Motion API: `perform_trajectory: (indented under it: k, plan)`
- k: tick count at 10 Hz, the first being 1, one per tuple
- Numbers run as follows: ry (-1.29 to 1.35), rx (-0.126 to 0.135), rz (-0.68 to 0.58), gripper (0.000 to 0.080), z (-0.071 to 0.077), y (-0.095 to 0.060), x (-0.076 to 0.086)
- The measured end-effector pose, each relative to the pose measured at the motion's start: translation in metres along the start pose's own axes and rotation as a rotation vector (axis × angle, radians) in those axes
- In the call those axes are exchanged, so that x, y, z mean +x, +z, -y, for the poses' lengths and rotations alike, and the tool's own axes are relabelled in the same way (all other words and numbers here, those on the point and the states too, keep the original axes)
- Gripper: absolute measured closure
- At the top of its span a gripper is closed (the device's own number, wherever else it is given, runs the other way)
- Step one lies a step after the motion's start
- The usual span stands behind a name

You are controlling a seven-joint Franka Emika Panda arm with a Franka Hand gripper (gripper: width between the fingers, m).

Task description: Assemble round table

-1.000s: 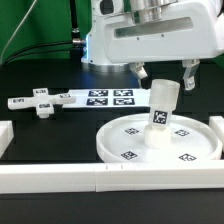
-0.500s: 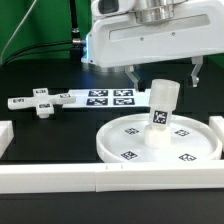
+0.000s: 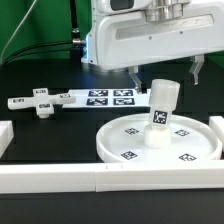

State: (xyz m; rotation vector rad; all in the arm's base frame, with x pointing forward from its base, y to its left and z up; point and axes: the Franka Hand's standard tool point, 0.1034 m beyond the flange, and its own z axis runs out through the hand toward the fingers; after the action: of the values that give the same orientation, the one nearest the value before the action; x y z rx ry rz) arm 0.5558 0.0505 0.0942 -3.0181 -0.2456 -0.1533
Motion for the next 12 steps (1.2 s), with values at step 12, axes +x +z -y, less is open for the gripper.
perform_trajectory:
  k: [12]
  plan:
    - [-1.050, -0.076, 0.069, 0.0151, 0.0017, 0.0065, 0.0047]
